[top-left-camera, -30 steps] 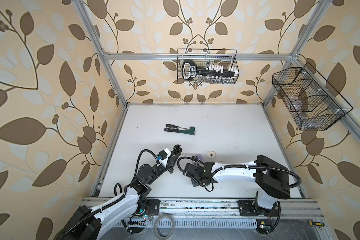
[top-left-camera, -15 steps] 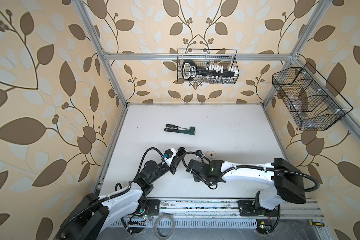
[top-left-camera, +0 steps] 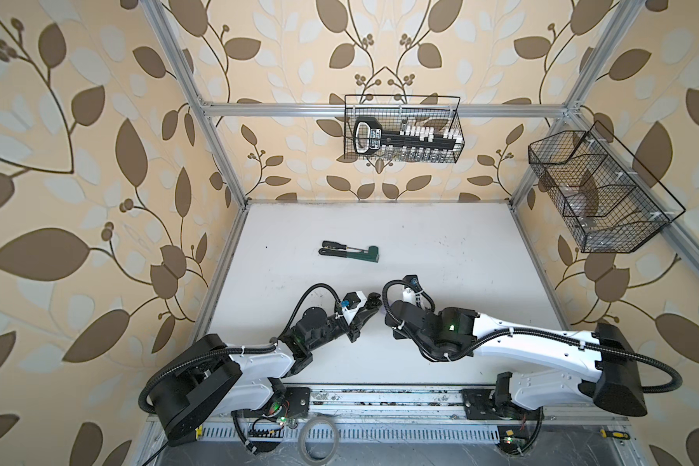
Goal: Insert wireless bluetooth earbuds into charging case
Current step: Pick up the wireless bluetooth earbud from the bottom-center of the table, then insert the wireless bluetooth earbud into the charging case.
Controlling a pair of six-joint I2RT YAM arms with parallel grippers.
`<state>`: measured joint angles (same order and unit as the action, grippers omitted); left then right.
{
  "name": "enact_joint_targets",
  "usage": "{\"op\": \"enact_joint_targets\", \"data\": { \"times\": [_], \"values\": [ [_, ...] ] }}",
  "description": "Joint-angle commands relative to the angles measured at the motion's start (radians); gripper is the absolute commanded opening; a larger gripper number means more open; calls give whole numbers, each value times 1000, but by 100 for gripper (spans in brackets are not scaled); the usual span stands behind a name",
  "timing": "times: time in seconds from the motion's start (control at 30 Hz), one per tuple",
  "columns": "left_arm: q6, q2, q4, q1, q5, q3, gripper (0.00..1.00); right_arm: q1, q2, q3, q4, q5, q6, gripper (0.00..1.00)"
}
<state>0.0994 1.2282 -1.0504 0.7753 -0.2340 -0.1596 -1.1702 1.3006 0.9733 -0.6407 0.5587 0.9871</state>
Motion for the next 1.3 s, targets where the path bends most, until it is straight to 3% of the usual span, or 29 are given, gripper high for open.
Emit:
{"op": "enact_joint_targets", "data": {
  "times": [0.0, 0.37, 0.77, 1.27],
  "values": [
    [7, 33, -105, 20, -1, -45, 0, 3, -42, -15, -24, 83, 6, 16],
    [-29, 113, -204, 54, -81, -69, 0, -19, -154, -17, 120, 166, -103, 16],
    [-65, 104, -246, 86, -124, -71, 0, -50, -133, -41, 264, 185, -172, 16],
    [-105, 8, -112, 88, -131, -104, 0, -91, -123, -86, 366, 201, -230, 16]
  ]
}}
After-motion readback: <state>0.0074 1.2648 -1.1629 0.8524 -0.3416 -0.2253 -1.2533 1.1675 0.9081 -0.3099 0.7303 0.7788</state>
